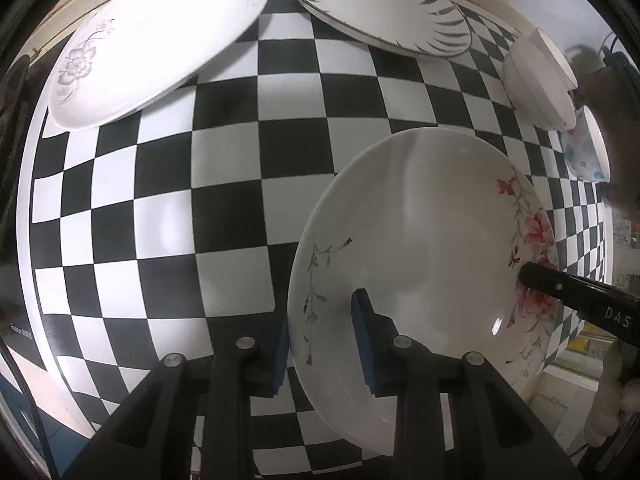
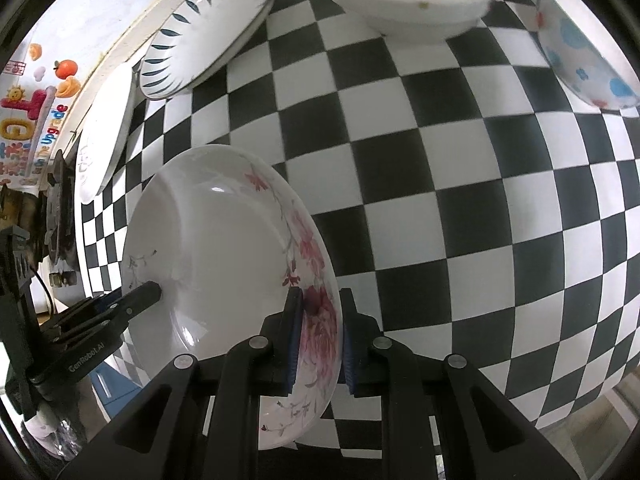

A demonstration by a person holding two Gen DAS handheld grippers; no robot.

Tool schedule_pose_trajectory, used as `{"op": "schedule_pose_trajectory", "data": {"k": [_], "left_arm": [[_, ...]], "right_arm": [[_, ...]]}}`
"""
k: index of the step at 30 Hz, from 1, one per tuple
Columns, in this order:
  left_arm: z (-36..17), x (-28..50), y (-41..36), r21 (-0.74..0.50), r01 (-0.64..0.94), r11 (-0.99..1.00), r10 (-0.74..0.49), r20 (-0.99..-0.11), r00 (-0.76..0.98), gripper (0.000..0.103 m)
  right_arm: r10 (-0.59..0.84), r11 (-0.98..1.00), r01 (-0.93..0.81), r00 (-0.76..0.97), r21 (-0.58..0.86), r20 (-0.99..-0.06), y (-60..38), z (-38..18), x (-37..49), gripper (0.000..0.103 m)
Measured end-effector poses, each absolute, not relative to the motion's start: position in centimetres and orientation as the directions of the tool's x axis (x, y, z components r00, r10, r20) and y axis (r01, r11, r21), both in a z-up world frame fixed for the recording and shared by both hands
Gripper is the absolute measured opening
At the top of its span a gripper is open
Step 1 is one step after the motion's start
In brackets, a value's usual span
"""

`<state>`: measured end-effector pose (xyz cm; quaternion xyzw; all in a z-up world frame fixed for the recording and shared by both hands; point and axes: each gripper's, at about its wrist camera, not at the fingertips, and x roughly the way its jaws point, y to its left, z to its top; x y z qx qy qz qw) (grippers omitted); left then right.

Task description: Organize plates and bowls

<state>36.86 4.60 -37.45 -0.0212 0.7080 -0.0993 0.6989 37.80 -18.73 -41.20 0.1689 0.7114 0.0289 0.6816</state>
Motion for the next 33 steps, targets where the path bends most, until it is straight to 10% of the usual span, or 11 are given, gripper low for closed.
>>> {"op": "schedule_pose_trajectory", "data": {"k": [23,28,33], "left_arm": [[-28.7,37.2,8.5,-0.039,-0.016,0.999,-0.033,-0.962,0.271,0.030],[-26.8,40.6,11.4,-0.178,-0.114,0.977,-0.136,-0.944,0.300,0.033],[-28.7,43.7,17.3,-0.230,-0.282,0.931,-0.143,-0.944,0.297,0.034]], "right_arm": [[0.252,0.967,0.045,-0.003,0.252,-0.968,-17.4,-34.6,40.8,0.022],[0.346,0.937,-0.102,0.127,0.335,-0.930,-13.1,-29.5,45.6,0.073],[0.384,0.908,-0.224,0.105,0.355,-0.917,-7.2,-29.4,53.3,0.073]]}}
